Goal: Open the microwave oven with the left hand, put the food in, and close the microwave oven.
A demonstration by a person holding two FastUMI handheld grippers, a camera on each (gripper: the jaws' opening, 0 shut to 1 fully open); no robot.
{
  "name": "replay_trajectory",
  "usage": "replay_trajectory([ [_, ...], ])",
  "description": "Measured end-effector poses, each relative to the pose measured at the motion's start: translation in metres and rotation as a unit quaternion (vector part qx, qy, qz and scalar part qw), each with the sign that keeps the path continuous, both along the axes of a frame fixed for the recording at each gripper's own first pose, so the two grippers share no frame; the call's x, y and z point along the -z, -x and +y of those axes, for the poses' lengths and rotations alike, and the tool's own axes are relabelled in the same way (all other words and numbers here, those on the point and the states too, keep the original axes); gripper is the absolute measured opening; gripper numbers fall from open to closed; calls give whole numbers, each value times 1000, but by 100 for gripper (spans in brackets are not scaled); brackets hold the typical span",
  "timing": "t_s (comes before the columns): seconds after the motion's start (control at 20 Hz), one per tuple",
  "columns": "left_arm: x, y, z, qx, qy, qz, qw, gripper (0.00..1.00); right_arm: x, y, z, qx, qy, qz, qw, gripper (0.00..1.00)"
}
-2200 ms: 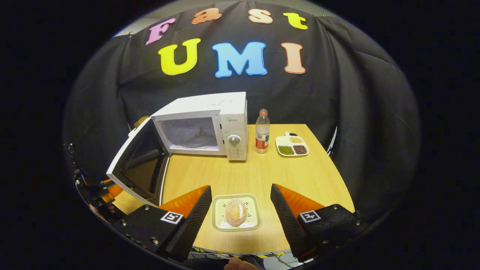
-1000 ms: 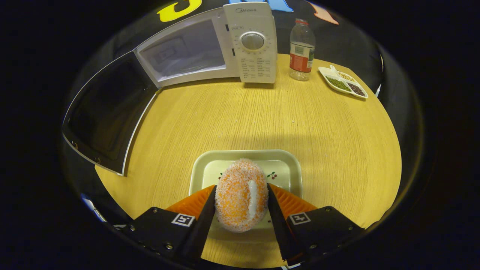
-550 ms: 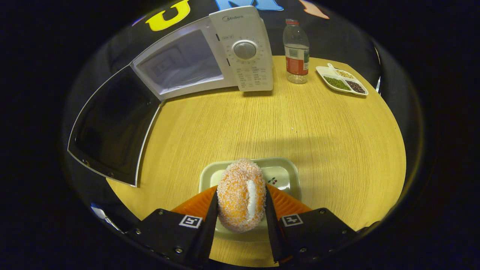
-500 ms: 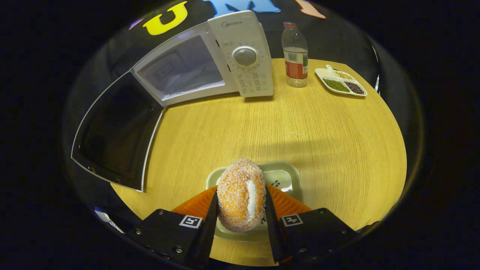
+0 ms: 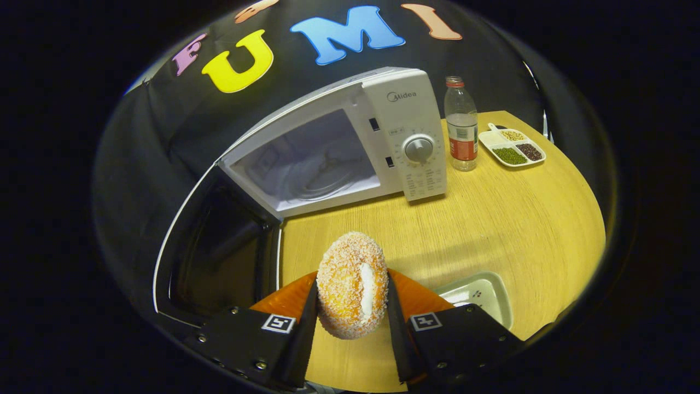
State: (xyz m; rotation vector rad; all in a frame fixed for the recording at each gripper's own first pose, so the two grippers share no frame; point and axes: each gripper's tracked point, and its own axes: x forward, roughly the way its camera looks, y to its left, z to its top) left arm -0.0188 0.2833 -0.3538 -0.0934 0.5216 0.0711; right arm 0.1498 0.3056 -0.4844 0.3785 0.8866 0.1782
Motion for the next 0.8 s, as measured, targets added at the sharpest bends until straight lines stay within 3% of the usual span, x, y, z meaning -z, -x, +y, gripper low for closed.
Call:
replay_trajectory([
  [0.2, -2, 1, 14, 24, 29, -1, 999, 80, -5, -38, 37, 45, -34, -18, 998, 61],
  [0.25, -2, -1, 18, 24, 33, -3, 999, 84, -8, -49, 47, 54, -49, -25, 997, 62],
  [0.55, -3, -10, 31, 17, 28, 2, 999, 84, 12, -115, 73, 119, -92, -36, 988, 61],
  [0.65, 2, -14, 35, 13, 23, 6, 1000, 80, 22, -136, 82, 133, -102, -42, 985, 62],
  [0.8, 12, -19, 33, 5, 26, 21, 999, 84, 40, -163, 95, 149, -101, -49, 982, 62],
])
